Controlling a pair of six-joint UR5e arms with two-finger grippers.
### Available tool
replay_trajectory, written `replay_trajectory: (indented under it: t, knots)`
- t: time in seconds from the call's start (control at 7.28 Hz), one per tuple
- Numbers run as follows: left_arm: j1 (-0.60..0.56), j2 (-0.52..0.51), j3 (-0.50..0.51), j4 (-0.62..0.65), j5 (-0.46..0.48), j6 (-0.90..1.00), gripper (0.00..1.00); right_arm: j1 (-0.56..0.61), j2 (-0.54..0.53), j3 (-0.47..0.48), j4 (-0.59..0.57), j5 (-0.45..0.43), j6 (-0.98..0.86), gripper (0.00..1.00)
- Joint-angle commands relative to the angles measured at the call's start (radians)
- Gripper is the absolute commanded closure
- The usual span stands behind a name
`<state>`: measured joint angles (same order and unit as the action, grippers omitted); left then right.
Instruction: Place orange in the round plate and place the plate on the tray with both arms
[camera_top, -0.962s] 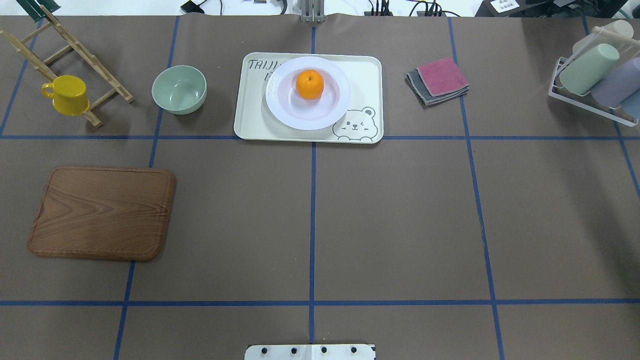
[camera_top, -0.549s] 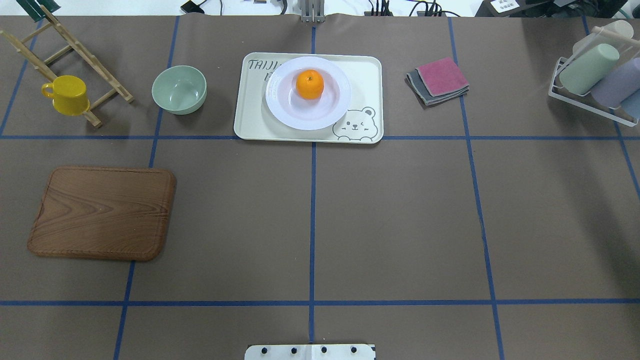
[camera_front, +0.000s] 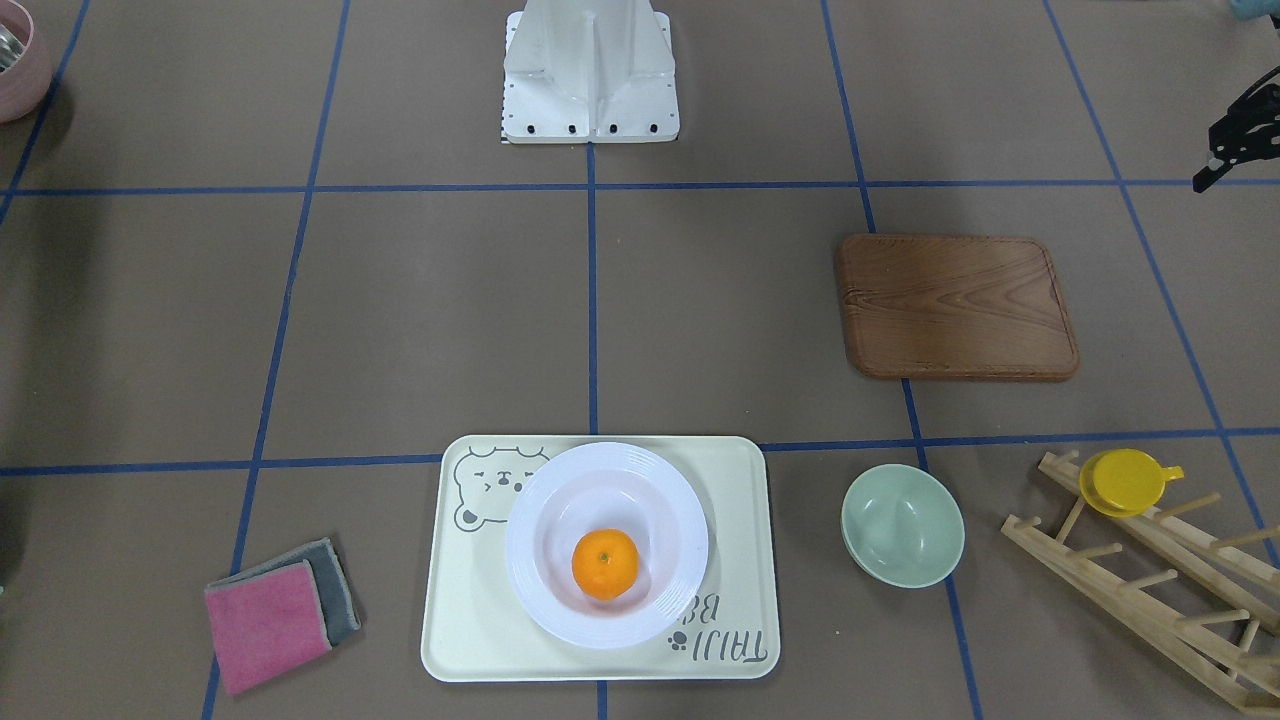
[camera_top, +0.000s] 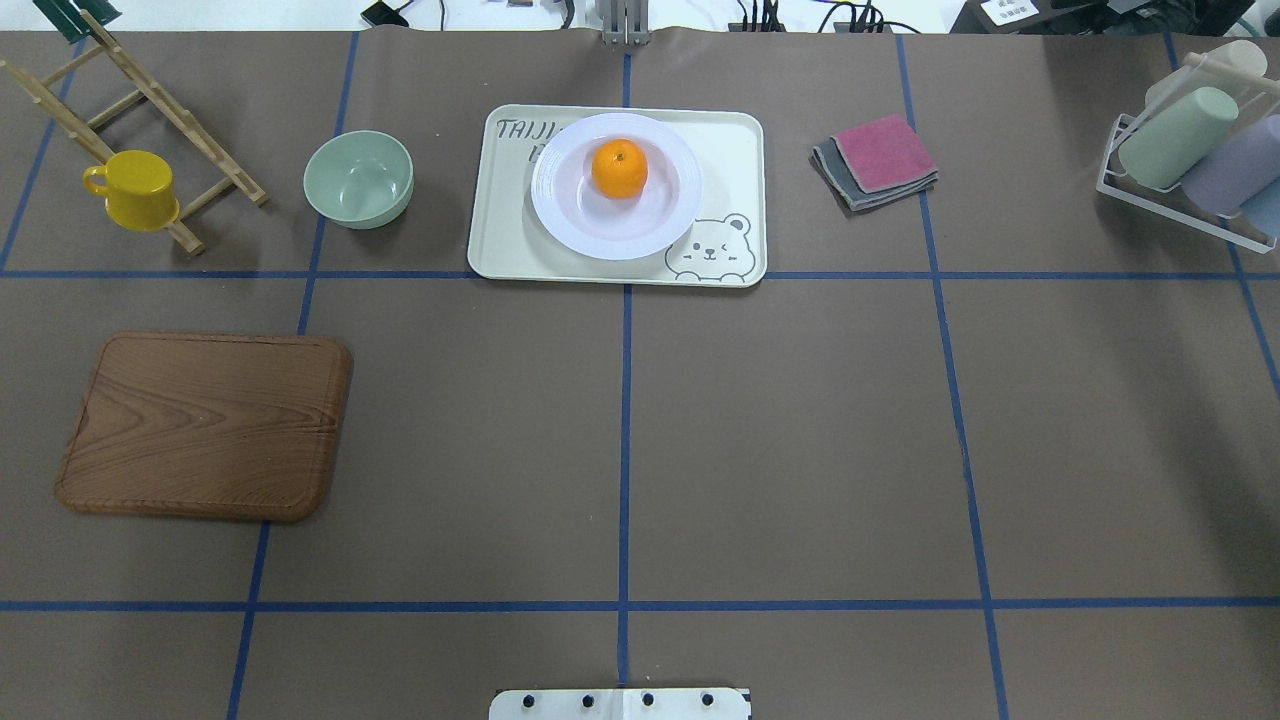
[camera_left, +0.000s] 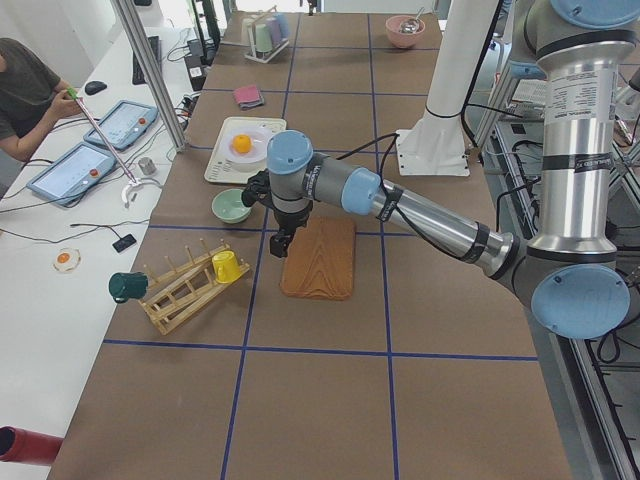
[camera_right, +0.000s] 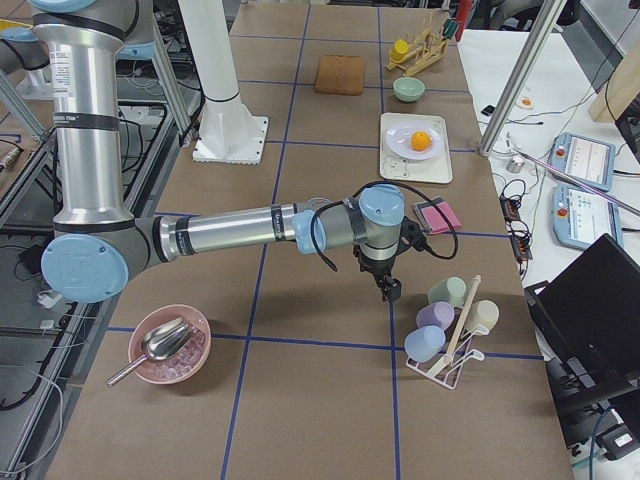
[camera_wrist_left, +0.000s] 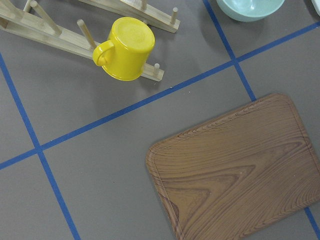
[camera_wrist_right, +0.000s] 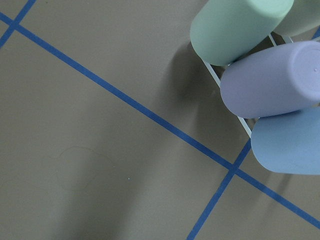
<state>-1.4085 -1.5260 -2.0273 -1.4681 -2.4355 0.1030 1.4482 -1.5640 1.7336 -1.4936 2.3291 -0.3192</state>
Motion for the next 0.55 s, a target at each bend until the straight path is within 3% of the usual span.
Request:
replay_trajectory:
  t: [0.0,0.41]
  knots:
    - [0.044,-0.023,0.034,-0.003,0.071,0.003,0.01,0.000,0.008,-0.002,0.000,0.009,0.025,0.00]
    - [0.063,-0.026,0.039,-0.004,0.087,0.004,0.01,0.000,0.012,-0.003,0.000,0.041,0.025,0.00]
